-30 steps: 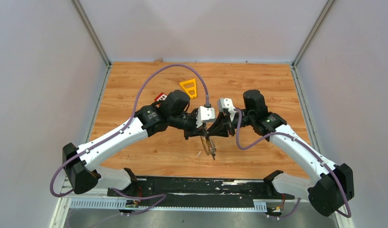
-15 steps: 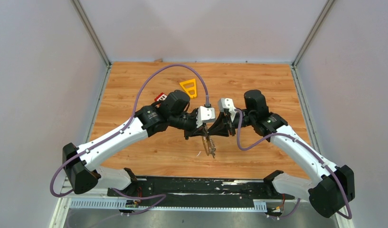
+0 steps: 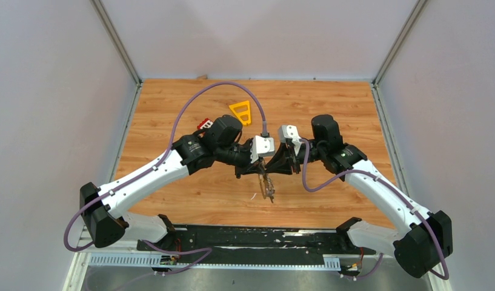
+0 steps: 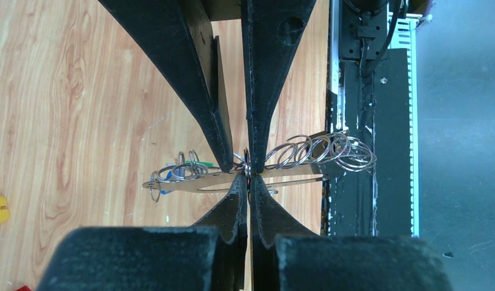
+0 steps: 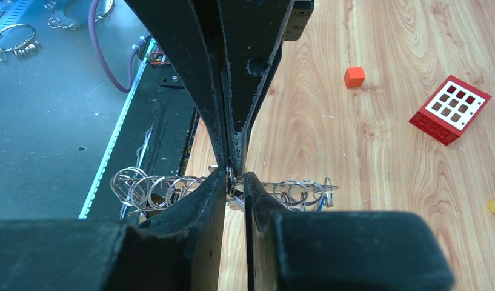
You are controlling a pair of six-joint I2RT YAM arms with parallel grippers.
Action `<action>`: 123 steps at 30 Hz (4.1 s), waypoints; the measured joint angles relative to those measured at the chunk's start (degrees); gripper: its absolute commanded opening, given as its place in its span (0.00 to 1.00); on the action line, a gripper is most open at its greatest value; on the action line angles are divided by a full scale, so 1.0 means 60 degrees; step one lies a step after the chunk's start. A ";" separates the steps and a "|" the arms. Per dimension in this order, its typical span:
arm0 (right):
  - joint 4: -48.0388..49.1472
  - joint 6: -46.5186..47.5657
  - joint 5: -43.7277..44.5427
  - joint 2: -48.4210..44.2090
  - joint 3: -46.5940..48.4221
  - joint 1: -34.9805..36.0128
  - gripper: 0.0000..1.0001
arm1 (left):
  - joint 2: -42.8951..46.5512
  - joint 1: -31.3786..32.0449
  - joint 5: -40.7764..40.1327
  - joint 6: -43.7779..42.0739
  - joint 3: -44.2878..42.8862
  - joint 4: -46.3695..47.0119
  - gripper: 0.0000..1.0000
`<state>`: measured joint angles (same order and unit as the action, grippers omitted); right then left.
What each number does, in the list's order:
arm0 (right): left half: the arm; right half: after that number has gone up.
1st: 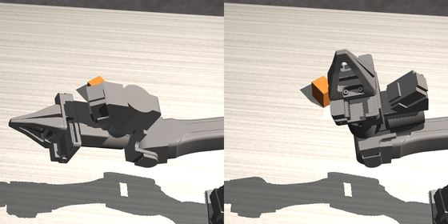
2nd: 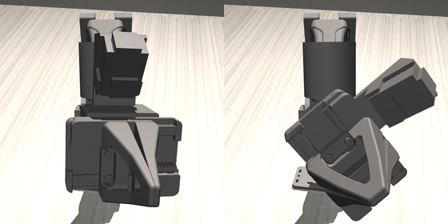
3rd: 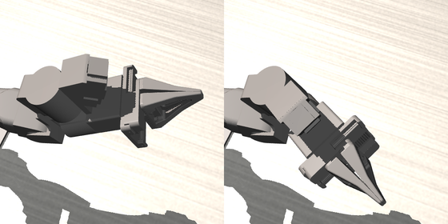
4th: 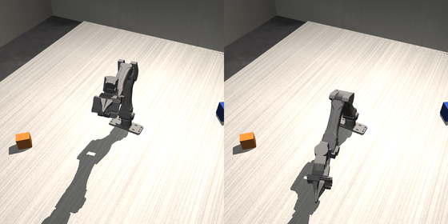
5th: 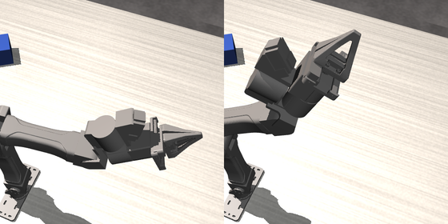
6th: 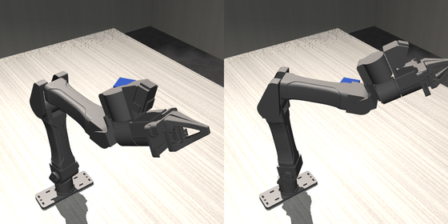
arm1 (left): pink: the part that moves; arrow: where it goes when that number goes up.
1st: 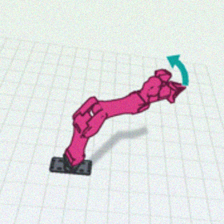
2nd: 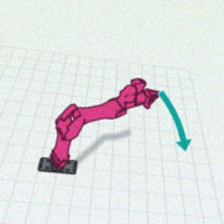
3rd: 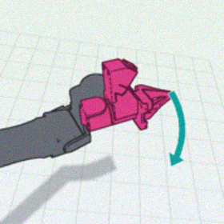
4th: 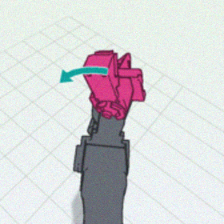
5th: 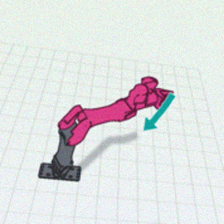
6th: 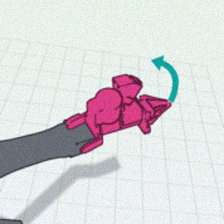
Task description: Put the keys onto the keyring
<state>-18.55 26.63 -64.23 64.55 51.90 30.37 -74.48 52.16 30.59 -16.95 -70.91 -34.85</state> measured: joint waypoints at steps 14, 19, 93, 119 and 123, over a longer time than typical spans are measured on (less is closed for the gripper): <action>0.0062 -0.0284 0.0051 0.0000 0.0000 0.0055 0.00 | 0.0000 -0.0004 -0.0011 0.0000 0.0000 -0.0004 0.00; 0.0058 -0.0277 0.0219 -0.0062 0.0000 0.0058 0.00 | 0.0000 -0.0011 -0.0040 -0.0004 0.0018 0.0047 0.00; 0.3785 -0.3697 -0.0535 -0.0721 -0.0525 -0.0488 0.00 | 0.0783 -0.1362 0.3005 -0.1027 0.1643 0.3195 0.02; 0.3847 -0.3526 -0.0576 -0.0667 -0.0539 -0.0492 0.00 | 0.0827 -0.1362 0.2215 -0.2299 0.0721 0.1494 0.51; 0.3821 -0.3519 -0.0616 -0.0623 -0.0539 -0.0492 0.00 | 0.0831 -0.1362 0.2495 -0.2408 0.0681 0.1490 0.51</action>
<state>4.38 5.52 -67.92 60.82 48.66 27.42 -69.49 43.99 45.56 -31.40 -66.83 -25.91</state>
